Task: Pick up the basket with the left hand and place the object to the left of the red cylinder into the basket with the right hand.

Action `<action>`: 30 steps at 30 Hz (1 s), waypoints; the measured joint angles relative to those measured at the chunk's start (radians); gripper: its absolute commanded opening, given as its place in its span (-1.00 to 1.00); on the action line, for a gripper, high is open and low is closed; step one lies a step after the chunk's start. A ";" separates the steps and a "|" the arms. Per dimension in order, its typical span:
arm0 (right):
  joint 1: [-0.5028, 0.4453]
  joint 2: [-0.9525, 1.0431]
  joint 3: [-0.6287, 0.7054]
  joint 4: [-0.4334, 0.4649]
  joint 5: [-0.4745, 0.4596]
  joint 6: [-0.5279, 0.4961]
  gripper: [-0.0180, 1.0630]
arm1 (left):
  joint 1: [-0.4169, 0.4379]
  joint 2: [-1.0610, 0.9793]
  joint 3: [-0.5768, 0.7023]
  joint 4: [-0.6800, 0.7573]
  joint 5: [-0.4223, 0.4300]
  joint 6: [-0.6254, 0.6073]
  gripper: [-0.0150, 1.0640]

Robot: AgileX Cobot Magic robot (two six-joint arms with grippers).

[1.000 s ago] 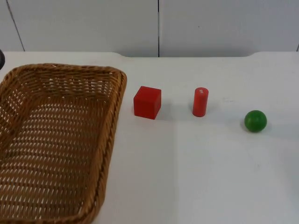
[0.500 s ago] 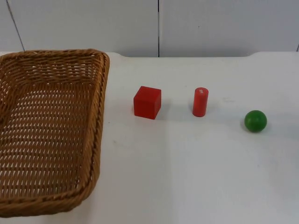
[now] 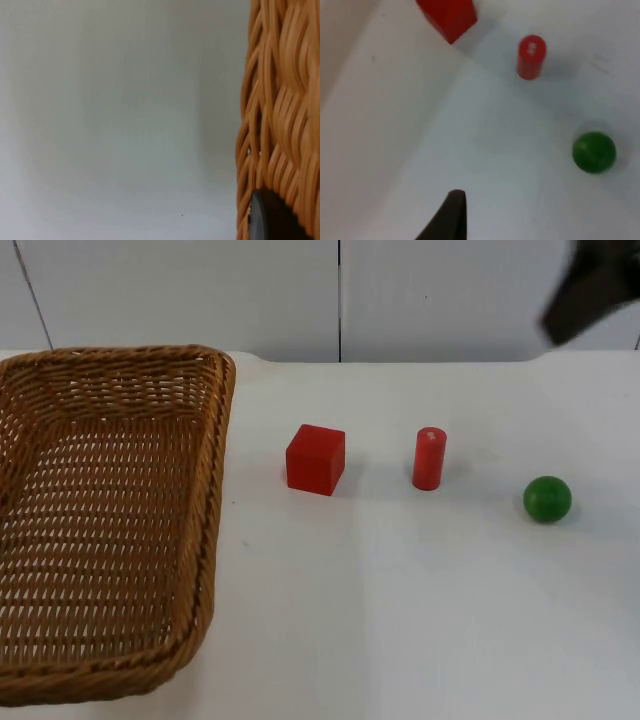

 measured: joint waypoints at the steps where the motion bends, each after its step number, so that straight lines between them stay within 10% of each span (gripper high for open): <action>1: 0.000 0.000 0.000 0.000 0.000 0.000 0.98 | 0.000 0.000 0.000 0.000 0.000 0.000 -0.98; 15: 0.082 0.629 -0.573 0.183 0.000 -0.514 0.98 | 0.000 0.000 0.000 0.026 0.004 -0.042 -0.98; 30: 0.131 0.903 -0.770 0.210 -0.073 -0.629 0.95 | 0.000 0.000 0.000 0.026 0.002 -0.048 -0.98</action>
